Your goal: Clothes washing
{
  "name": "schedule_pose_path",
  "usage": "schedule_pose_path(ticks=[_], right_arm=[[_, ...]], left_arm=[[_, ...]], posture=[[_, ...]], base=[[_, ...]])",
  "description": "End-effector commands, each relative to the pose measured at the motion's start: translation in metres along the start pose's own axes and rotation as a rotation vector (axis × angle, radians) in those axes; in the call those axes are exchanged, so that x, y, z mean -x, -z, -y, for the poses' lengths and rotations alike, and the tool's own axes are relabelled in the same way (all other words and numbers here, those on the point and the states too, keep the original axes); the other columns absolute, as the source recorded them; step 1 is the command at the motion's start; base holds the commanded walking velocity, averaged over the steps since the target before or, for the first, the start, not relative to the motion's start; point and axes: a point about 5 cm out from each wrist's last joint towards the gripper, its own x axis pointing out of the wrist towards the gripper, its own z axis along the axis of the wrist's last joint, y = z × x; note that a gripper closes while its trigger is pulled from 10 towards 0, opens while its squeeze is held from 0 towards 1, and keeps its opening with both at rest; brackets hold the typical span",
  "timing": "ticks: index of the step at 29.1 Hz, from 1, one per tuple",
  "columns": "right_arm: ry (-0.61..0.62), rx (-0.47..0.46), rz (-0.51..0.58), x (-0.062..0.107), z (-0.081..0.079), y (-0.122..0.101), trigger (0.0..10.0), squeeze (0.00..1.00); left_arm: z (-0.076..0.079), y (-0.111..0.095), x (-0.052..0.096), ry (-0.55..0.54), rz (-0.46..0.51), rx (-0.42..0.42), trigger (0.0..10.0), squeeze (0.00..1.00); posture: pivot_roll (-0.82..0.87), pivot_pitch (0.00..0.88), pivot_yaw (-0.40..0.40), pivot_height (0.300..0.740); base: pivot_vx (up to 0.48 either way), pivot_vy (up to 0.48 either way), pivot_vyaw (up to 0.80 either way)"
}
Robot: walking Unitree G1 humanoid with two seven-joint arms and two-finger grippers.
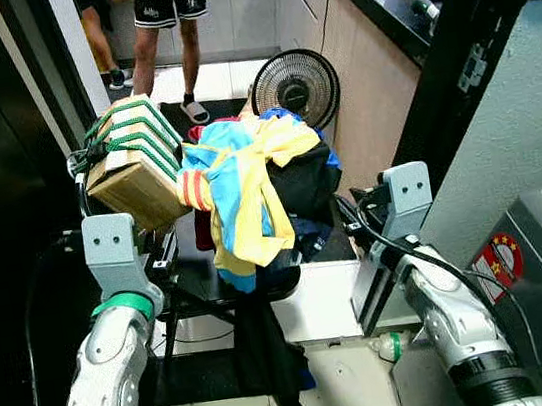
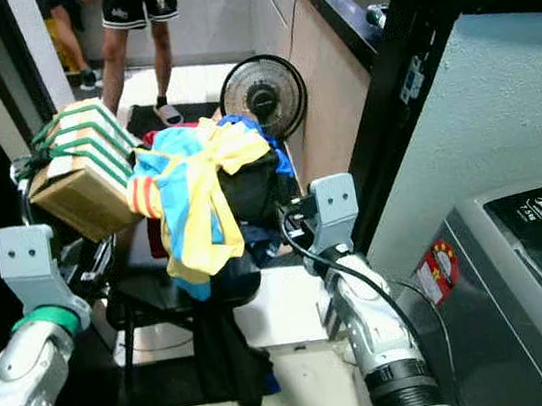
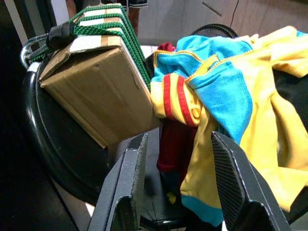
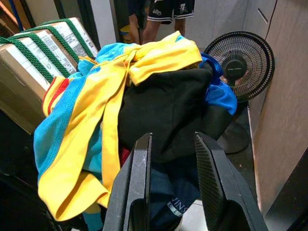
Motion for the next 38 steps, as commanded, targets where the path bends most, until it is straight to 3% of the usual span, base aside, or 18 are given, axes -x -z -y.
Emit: schedule_pose_path(ticks=[1,7,10,38], right_arm=[[-0.002,0.004,0.018,-0.0014,-0.0008,-0.0028,10.0,0.0],[-0.004,0.015,0.035,-0.0009,-0.0024,-0.0042,10.0,0.0],[0.007,-0.07,0.056,-0.0001,-0.0042,-0.0045,10.0,0.0],[0.016,-0.035,0.052,0.0002,-0.0014,-0.0057,10.0,0.0]], left_arm=[[0.001,0.0038,-0.001,0.005,-0.009,-0.001,10.0,0.0],[0.001,0.0024,-0.0014,0.005,0.004,-0.003,10.0,0.0],[0.0019,-0.0003,-0.0025,0.011,0.02,0.01,10.0,0.0],[0.0028,-0.0041,-0.0045,0.022,0.044,0.042,10.0,0.0]], posture=[[0.05,0.0,-0.008,0.74],[0.05,0.0,-0.008,0.74],[0.05,0.0,-0.01,0.74],[0.05,0.0,-0.015,0.74]], base=[[0.0,0.0,0.0],[0.0,0.0,0.4],[0.0,0.0,0.27],[0.309,0.0,0.0]])
